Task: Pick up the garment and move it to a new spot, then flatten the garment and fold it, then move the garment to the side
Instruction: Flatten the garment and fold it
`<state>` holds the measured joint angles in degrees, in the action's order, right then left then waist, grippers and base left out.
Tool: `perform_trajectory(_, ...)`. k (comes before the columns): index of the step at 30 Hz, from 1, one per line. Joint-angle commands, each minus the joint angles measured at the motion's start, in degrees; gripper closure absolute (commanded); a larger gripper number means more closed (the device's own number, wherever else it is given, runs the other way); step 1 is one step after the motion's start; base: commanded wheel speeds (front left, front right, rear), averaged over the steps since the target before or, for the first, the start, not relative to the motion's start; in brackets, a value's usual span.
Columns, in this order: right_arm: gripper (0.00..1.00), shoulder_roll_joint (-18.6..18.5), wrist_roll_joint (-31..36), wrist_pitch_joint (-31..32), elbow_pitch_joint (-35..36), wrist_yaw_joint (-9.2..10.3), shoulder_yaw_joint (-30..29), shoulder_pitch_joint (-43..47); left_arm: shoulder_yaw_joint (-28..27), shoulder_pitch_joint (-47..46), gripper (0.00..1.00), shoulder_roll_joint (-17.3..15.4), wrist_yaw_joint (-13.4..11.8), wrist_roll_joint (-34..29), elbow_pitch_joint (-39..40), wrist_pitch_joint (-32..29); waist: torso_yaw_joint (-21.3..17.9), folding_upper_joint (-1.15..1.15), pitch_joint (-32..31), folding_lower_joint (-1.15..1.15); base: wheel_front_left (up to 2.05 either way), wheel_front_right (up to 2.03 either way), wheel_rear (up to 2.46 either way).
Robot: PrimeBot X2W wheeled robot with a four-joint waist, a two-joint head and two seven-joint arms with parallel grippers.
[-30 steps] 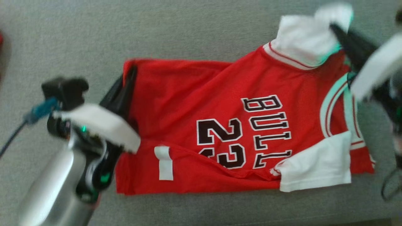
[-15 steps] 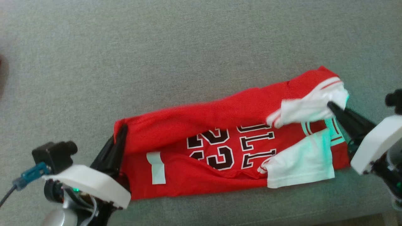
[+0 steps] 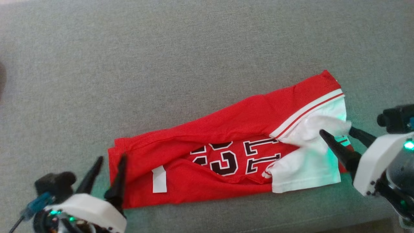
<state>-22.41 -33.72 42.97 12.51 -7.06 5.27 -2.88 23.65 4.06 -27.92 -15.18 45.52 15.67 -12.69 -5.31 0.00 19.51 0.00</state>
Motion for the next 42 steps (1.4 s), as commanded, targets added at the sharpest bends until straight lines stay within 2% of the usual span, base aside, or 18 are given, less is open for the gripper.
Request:
perform_trajectory(1, 0.00, -1.72, -0.30, 0.26, 2.21, -0.43, -0.09, 0.99, -3.09, -0.97, 0.00, -0.80, -0.73, -1.30, 1.72, 2.47, -0.04, 0.00, 0.01, 0.00, 0.00, 0.00, 0.00)
perform_trajectory(5, 0.00, 1.24, 0.03, -0.79, 1.68, -0.43, -5.60, 0.72, -4.95, -0.76, 0.00, 1.41, -1.75, -6.07, 1.25, 12.87, -0.09, 0.00, 0.20, 0.00, 0.00, 0.00, 0.00)
perform_trajectory(9, 0.00, 6.15, 2.97, -0.60, -1.75, -0.43, -9.71, -2.07, -3.29, -1.43, 0.00, 2.82, -1.61, -12.41, -1.30, 21.56, 0.10, 0.00, 0.70, 0.00, 0.00, 0.00, 0.00)
perform_trajectory(14, 0.00, 9.58, 6.63, 2.51, -7.58, -0.43, -9.21, -5.75, -0.10, -2.74, 0.00, 6.35, -0.76, -16.67, -5.56, 26.25, 1.05, 0.00, 1.47, 0.00, 0.00, 0.00, 0.00)
perform_trajectory(22, 0.00, 7.08, 8.61, 7.33, -12.30, -0.43, -8.28, -5.31, -0.25, -3.33, 0.00, 11.73, 1.95, -19.11, -9.32, 27.64, 3.90, 0.00, 2.05, 0.00, 0.00, 0.00, 0.00)
perform_trajectory(27, 0.00, 4.38, 6.19, 11.25, -10.63, -0.43, -7.02, -2.45, -3.24, -2.65, 0.00, 14.38, 4.18, -21.05, -9.04, 27.67, 4.64, 0.00, 2.04, 0.00, 0.00, 0.00, 0.00)
perform_trajectory(34, 0.00, 2.77, 2.96, 15.36, -7.61, -0.43, -6.44, 0.51, -5.73, -1.69, 0.00, 17.09, 7.23, -23.17, -9.67, 27.68, 4.58, 0.00, 1.97, 0.00, 0.00, 0.00, 0.00)
perform_trajectory(35, 0.03, 2.89, 2.81, 15.68, -7.42, -0.43, -6.42, 0.75, -6.01, -1.59, 0.00, 17.48, 7.76, -23.56, -9.94, 27.68, 4.54, 0.00, 1.95, 0.00, 0.00, 0.00, 0.00)
perform_trajectory(36, 0.65, 3.19, 2.51, 15.89, -7.29, -0.43, -6.23, 0.85, -6.19, -1.52, 0.00, 17.76, 8.30, -24.05, -10.31, 27.68, 4.52, 0.00, 1.91, 0.00, 0.00, 0.00, 0.00)
perform_trajectory(37, 1.00, 4.52, 1.67, 15.90, -7.34, -0.43, -6.29, 0.66, -6.68, -1.50, 0.00, 18.44, 9.23, -24.83, -10.91, 27.69, 4.55, 0.00, 1.87, 0.00, 0.00, 0.00, 0.00)
perform_trajectory(39, 1.00, 6.35, 0.19, 15.55, -7.31, -0.43, -6.65, 0.04, -7.24, -1.49, 0.00, 19.12, 10.11, -25.47, -11.39, 27.69, 4.64, 0.00, 1.71, 0.00, 0.00, 0.00, 0.00)
perform_trajectory(42, 1.00, 10.77, -2.70, 15.34, -7.56, -0.43, -10.19, -1.87, -8.33, -1.41, 0.00, 20.12, 11.18, -26.28, -11.75, 27.69, 4.80, 0.00, 1.56, 0.00, 0.00, 0.00, 0.00)
